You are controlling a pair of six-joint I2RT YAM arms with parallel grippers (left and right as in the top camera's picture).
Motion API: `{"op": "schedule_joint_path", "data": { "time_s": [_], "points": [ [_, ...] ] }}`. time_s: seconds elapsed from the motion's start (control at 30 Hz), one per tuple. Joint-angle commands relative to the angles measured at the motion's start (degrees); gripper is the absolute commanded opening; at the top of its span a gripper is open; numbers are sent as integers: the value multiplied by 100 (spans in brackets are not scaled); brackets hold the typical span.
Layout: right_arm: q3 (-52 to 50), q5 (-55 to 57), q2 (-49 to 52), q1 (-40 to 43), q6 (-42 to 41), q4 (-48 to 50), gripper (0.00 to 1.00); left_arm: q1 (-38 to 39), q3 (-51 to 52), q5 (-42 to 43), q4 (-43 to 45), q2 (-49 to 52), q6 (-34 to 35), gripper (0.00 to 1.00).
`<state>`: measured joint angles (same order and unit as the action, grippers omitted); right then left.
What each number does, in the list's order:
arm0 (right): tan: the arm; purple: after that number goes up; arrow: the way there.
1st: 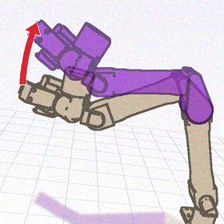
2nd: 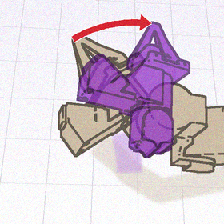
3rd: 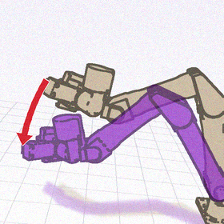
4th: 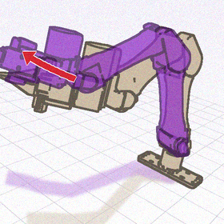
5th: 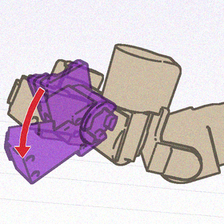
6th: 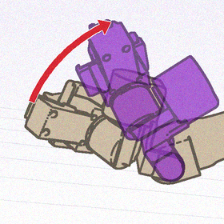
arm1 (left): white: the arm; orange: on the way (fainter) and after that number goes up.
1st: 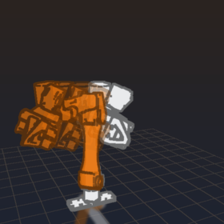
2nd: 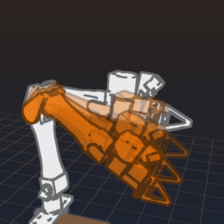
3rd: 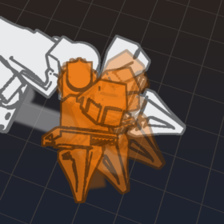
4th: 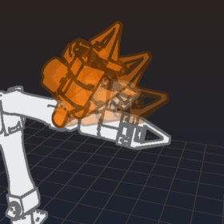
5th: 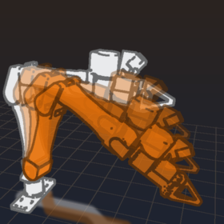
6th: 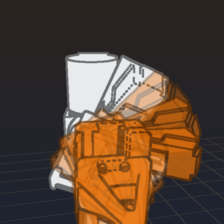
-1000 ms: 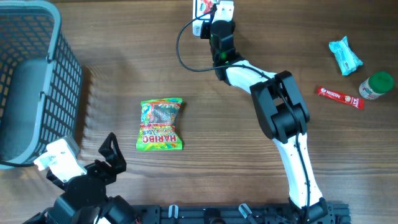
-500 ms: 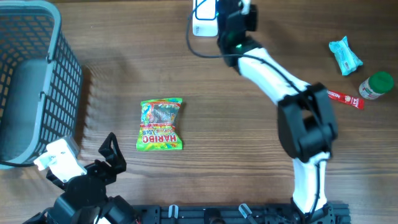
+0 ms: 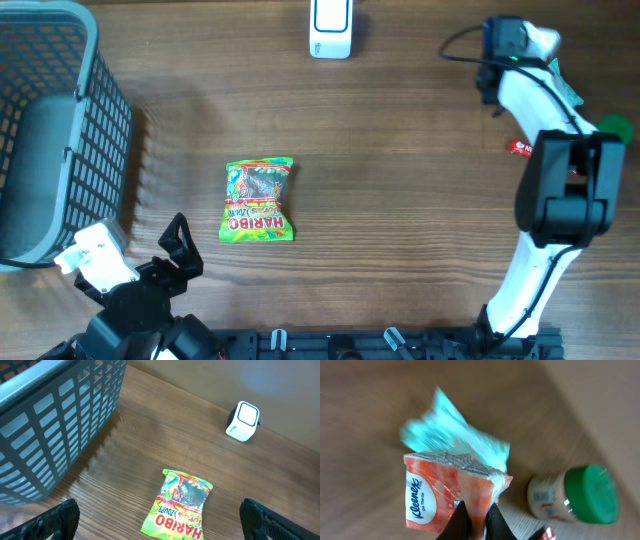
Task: Scan the item barcode
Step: 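Carry the Kleenex packet right and drop it by the green pack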
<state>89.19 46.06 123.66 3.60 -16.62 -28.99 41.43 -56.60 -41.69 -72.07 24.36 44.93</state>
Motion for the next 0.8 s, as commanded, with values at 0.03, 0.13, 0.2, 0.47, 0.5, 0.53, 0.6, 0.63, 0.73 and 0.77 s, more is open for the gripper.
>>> {"op": "schedule_joint_path", "data": {
  "time_s": [0.03,0.13,0.2,0.47,0.5,0.53,0.6,0.63,0.73,0.77],
  "points": [
    [-356,-918,61,476,-474,-59,51,-35,17,-13,0,-20,74,100],
    [-212,-909,-101,470,479,-175,100,-35,17,-13,0,-20,74,100],
    [-90,-839,-337,330,973,-223,99,-35,17,-13,0,-20,74,100],
    [15,-4782,-2181,-1008,815,-822,100,-35,17,-13,0,-20,74,100],
    [11,-5803,-2238,-1202,748,-942,100,-35,17,-13,0,-20,74,100],
    [-2,-6708,-2238,-1440,763,-1012,100,-35,17,-13,0,-20,74,100],
    [-94,-7283,-2173,-1775,686,-1014,100,-35,17,-13,0,-20,74,100],
    [-153,-7388,-2124,-1908,525,-1014,100,-35,20,-11,0,-20,74,100],
    [-393,-7582,-1998,-2450,-96,-1281,100,-35,17,-13,0,-20,74,100],
    [-492,-7593,-1969,-2640,-96,-1357,100,-35,17,-13,0,-20,74,100]
  ]
}}
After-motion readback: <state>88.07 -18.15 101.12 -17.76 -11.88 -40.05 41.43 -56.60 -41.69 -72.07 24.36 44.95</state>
